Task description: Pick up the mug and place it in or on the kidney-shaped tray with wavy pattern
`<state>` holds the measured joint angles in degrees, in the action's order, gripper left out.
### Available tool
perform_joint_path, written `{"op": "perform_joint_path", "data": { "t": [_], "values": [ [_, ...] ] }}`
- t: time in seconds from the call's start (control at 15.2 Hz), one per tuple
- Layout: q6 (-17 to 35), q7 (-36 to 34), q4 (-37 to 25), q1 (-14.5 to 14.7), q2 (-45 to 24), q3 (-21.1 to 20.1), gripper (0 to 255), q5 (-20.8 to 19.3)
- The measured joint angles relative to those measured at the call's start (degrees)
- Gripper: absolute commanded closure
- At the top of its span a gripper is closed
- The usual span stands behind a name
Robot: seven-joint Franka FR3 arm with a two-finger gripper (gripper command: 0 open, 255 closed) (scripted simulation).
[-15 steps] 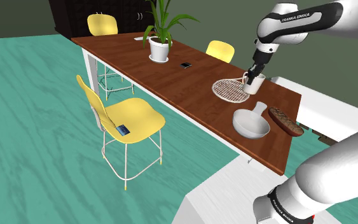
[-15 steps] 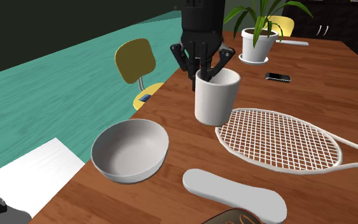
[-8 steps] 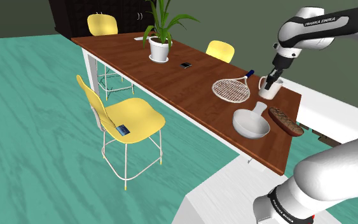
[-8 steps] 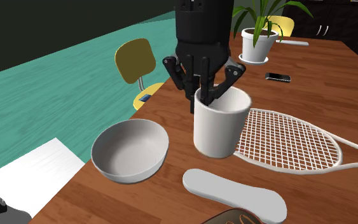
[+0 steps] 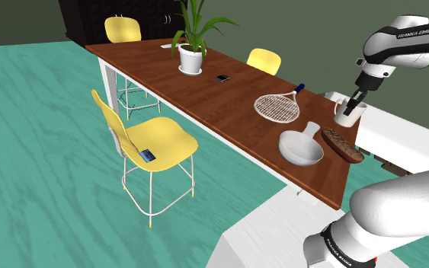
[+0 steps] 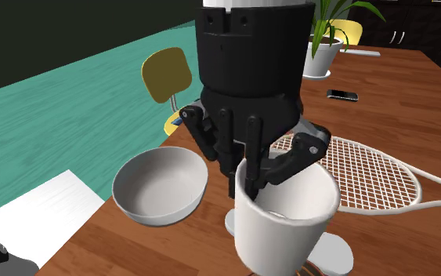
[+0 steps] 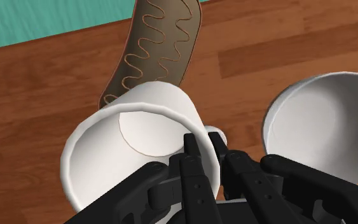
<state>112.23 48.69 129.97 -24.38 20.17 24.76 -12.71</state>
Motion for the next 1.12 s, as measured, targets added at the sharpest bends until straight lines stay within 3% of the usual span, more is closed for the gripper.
{"op": "perform_joint_path", "data": {
  "t": [0.26,1.12],
  "values": [
    [0.2,3.16,1.15,-1.71,1.52,2.26,255,-1.42],
    [10.76,3.74,8.21,-1.99,-2.04,4.58,255,-1.74]
  ]
}}
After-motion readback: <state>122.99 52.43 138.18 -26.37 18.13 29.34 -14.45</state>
